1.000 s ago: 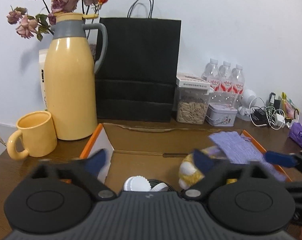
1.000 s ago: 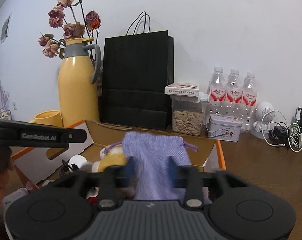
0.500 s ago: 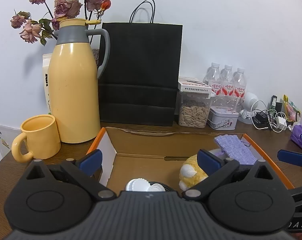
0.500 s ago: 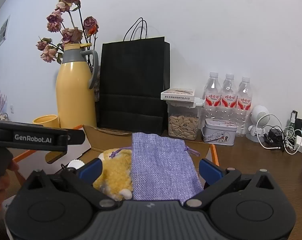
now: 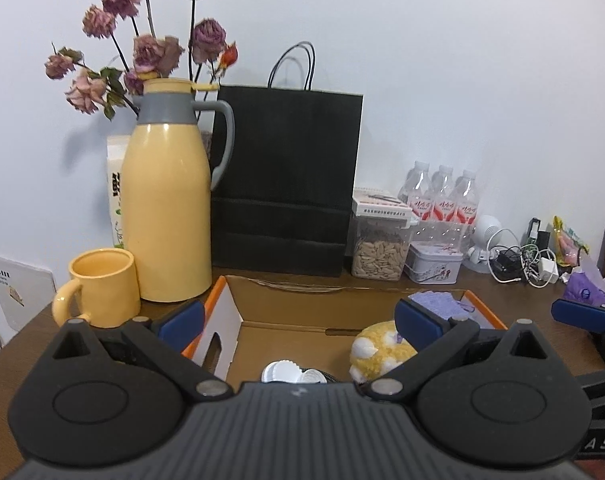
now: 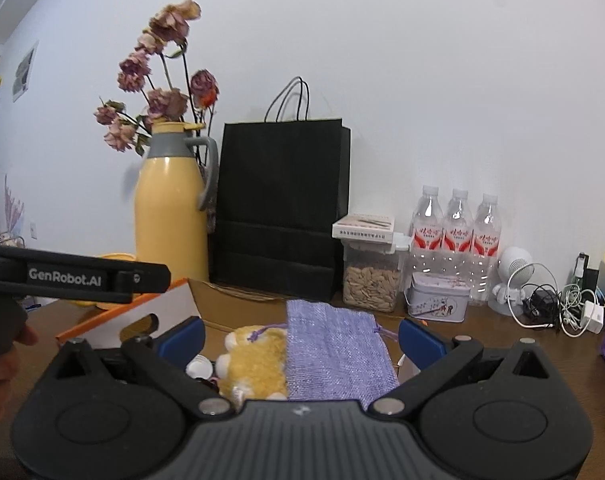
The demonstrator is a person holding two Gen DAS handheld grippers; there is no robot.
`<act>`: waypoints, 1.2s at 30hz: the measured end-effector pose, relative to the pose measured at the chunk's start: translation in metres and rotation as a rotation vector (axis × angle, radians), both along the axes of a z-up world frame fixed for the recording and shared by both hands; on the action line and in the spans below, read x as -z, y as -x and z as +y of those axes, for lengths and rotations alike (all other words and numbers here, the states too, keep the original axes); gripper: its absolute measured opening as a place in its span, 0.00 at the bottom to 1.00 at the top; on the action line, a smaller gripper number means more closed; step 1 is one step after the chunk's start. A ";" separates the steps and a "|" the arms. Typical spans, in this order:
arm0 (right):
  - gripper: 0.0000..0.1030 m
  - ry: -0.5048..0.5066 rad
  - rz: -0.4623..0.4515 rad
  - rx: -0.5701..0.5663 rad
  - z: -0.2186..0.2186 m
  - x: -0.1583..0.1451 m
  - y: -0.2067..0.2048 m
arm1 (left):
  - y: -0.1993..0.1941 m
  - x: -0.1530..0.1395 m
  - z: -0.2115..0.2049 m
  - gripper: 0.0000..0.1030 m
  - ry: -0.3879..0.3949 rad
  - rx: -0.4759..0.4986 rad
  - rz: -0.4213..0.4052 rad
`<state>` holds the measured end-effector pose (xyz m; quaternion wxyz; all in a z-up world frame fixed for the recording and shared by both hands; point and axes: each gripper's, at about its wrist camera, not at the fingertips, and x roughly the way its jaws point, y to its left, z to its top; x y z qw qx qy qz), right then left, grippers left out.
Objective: Organize objects
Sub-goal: 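Carry the white cap and purple pouch into the box and release both, then move both tools back over the table toward the remaining items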
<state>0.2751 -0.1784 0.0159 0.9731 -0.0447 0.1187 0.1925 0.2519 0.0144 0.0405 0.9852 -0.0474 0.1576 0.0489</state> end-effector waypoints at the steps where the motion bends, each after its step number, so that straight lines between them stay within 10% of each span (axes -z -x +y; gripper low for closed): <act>1: 1.00 0.001 -0.005 0.000 0.000 -0.001 0.004 | 0.005 -0.002 0.000 1.00 -0.002 0.001 -0.003; 36: 1.00 0.126 0.286 -0.151 -0.001 0.069 0.171 | 0.181 0.050 0.035 1.00 0.002 -0.033 0.206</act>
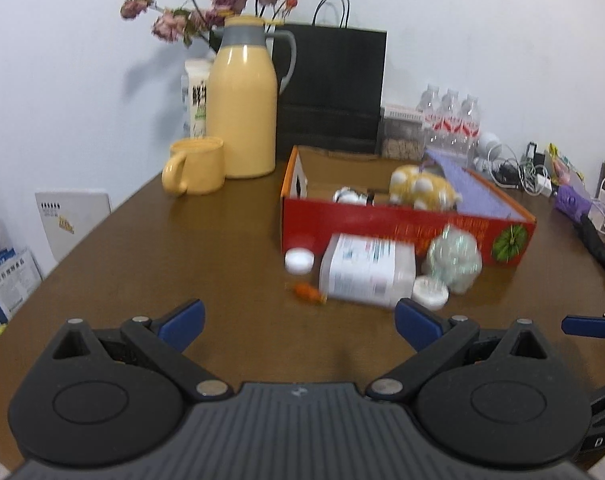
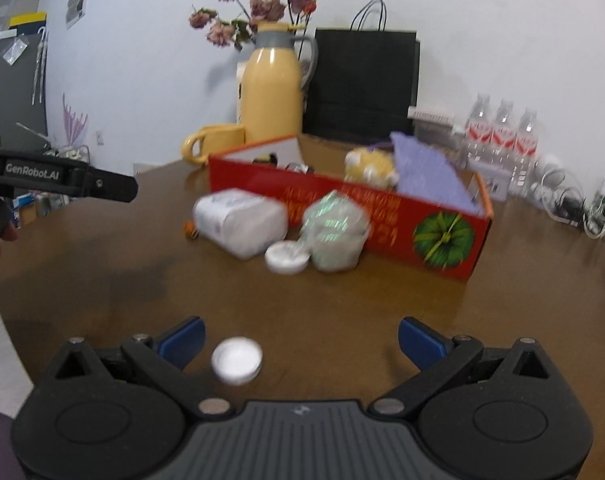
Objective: Organize objects
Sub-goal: 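Move both tools back over the table toward the remaining items, then grasp a white round cap with the right tool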
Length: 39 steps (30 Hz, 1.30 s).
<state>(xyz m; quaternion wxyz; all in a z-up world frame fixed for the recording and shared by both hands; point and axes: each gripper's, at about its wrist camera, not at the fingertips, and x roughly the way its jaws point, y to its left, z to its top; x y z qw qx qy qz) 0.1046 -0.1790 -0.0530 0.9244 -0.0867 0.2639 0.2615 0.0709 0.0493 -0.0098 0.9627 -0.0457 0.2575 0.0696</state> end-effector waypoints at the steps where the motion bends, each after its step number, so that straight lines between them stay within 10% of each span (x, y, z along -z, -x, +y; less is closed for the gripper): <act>1: 1.00 -0.004 0.011 0.000 0.001 0.002 0.001 | 0.002 0.003 0.001 1.00 0.005 -0.003 0.011; 10: 0.70 -0.005 0.056 -0.057 0.013 0.011 0.006 | 0.008 0.013 0.006 1.00 0.036 0.001 0.034; 16: 0.27 -0.014 0.051 -0.093 0.017 0.012 0.010 | 0.007 0.015 0.005 1.00 0.043 0.007 0.042; 39: 0.26 -0.024 -0.063 -0.005 0.012 -0.014 -0.024 | -0.049 0.002 -0.016 1.00 0.040 0.073 0.041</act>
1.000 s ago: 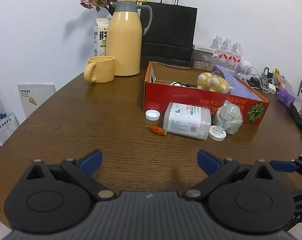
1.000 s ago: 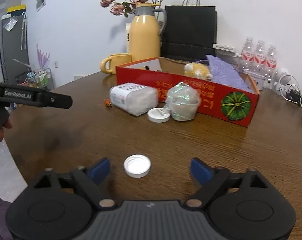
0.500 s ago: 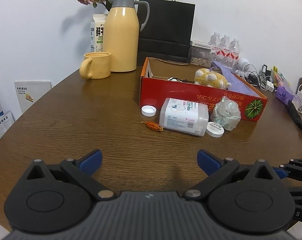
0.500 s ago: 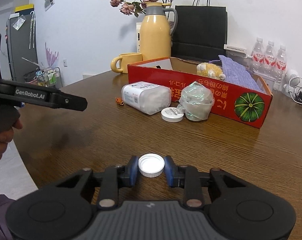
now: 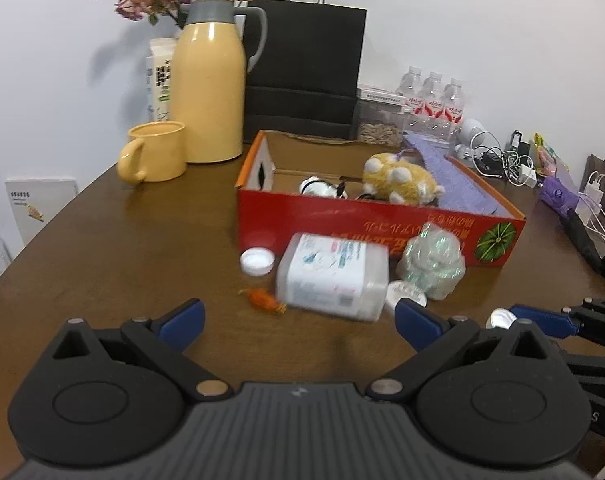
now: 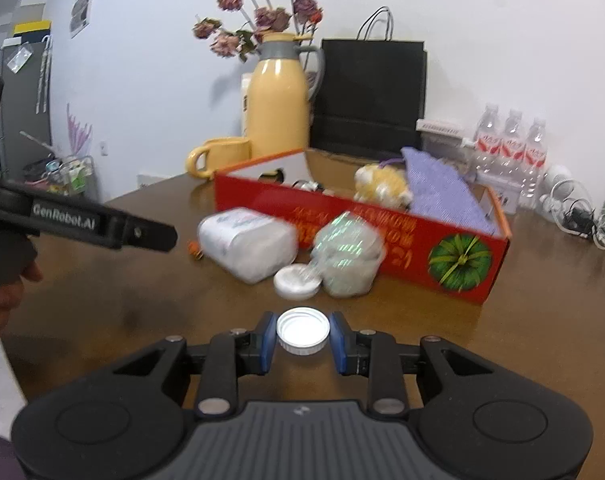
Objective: Organize objects
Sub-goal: 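Grasp a white round cap with the right tool, then grasp the white plastic bottle with the left tool while the right tool holds the cap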
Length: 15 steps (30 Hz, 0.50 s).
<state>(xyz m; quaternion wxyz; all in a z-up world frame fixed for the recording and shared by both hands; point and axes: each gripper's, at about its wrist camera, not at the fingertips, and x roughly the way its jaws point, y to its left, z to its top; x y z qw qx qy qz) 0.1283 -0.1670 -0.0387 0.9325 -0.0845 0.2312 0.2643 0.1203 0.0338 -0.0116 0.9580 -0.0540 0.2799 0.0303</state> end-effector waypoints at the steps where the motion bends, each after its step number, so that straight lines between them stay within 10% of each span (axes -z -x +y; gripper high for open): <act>1: 0.26 -0.001 -0.008 0.006 0.000 -0.003 -0.004 | -0.006 -0.001 -0.001 1.00 0.002 0.005 -0.002; 15: 0.27 -0.014 -0.073 0.068 0.005 -0.023 -0.043 | -0.068 0.010 -0.020 1.00 -0.047 0.030 0.062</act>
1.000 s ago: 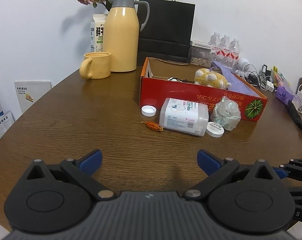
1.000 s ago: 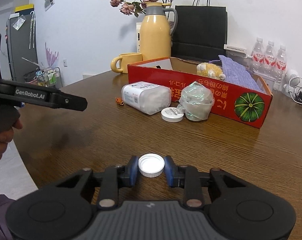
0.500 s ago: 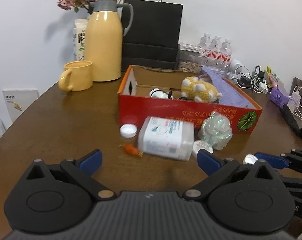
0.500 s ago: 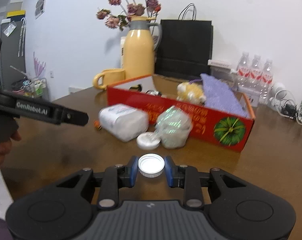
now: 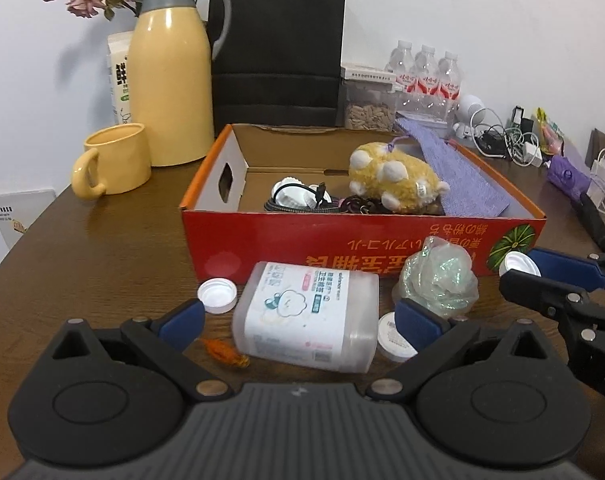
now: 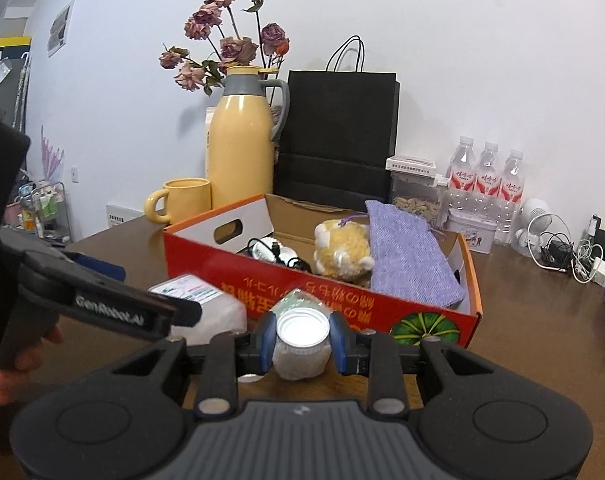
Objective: Organize objects
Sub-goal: 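Grasp the white plastic bottle with the left tool while the right tool holds the cap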
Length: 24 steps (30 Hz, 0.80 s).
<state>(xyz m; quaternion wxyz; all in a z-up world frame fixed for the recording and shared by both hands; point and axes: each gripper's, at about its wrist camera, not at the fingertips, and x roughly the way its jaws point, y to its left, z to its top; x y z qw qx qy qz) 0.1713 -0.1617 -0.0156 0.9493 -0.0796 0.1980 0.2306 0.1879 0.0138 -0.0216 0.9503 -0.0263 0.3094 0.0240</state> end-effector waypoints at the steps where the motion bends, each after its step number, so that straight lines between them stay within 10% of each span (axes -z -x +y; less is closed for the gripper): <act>1: 0.26 0.001 0.002 0.002 0.001 0.001 -0.002 | -0.003 0.002 0.000 1.00 0.001 -0.001 0.005; 24: 0.26 0.003 0.036 0.009 0.001 0.016 -0.018 | -0.020 0.020 -0.005 0.83 0.008 0.028 0.005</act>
